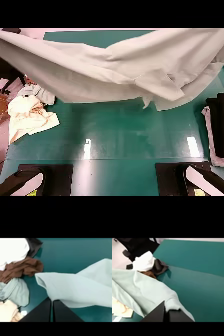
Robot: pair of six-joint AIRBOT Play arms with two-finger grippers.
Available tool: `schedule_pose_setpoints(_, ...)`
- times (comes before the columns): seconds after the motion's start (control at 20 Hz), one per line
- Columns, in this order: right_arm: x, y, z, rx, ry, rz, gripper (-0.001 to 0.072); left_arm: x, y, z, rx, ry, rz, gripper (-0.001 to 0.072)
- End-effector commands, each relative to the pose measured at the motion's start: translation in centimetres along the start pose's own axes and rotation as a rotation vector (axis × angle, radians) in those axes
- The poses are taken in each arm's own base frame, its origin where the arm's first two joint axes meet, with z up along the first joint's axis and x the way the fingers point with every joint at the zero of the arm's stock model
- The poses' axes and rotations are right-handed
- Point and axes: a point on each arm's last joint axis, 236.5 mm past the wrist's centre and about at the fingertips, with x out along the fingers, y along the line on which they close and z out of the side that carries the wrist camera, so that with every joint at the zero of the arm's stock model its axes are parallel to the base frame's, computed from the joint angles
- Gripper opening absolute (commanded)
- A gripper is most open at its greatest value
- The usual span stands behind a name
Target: Fold the shirts.
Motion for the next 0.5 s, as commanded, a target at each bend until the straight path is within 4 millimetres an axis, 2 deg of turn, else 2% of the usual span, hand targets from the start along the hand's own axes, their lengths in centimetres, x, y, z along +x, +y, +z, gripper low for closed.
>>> schedule_pose_setpoints(0.0, -2.8, 6.4, 1.7, 0.007, -0.077, 0.060, 0.0026, -9.6, -2.3, 1.6, -0.076, -0.238, -0.069, 0.0028)
schedule_pose_setpoints(0.05, -3.6, 7.9, 2.4, 0.023, -0.136, 0.080, 0.0026, -12.3, -2.8, 2.7, -0.097, -0.343, -0.091, 0.0027)
schedule_pose_setpoints(0.1, -4.2, 8.8, 3.1, 0.050, -0.196, 0.096, 0.0026, -13.7, -3.1, 3.8, -0.099, -0.414, -0.104, 0.0027)
schedule_pose_setpoints(0.15, -4.3, 8.4, 3.1, 0.094, -0.230, 0.076, 0.0026, -13.6, -3.0, 4.4, -0.099, -0.435, -0.104, 0.0027)
schedule_pose_setpoints(0.2, -4.0, 6.4, 2.6, 0.147, -0.238, 0.005, 0.0026, -11.6, -2.7, 4.4, -0.106, -0.395, -0.095, 0.0027)
schedule_pose_setpoints(0.25, -3.3, 2.7, 1.2, 0.220, -0.221, -0.115, 0.0026, -8.4, -2.3, 3.8, -0.107, -0.318, -0.085, 0.0027)
schedule_pose_setpoints(0.3, -2.4, -1.5, -0.5, 0.286, -0.192, -0.242, 0.0026, -3.6, -1.9, 2.4, -0.102, -0.199, -0.084, 0.0028)
schedule_pose_setpoints(0.35, -1.5, -6.4, -2.9, 0.350, -0.150, -0.383, 0.0026, 1.7, -1.4, 0.3, -0.099, -0.060, -0.078, 0.0028)
schedule_pose_setpoints(0.45, 0.8, -14.9, -7.9, 0.453, -0.048, -0.591, 0.0027, 10.9, 0.3, -5.1, -0.142, 0.194, -0.047, 0.0029)
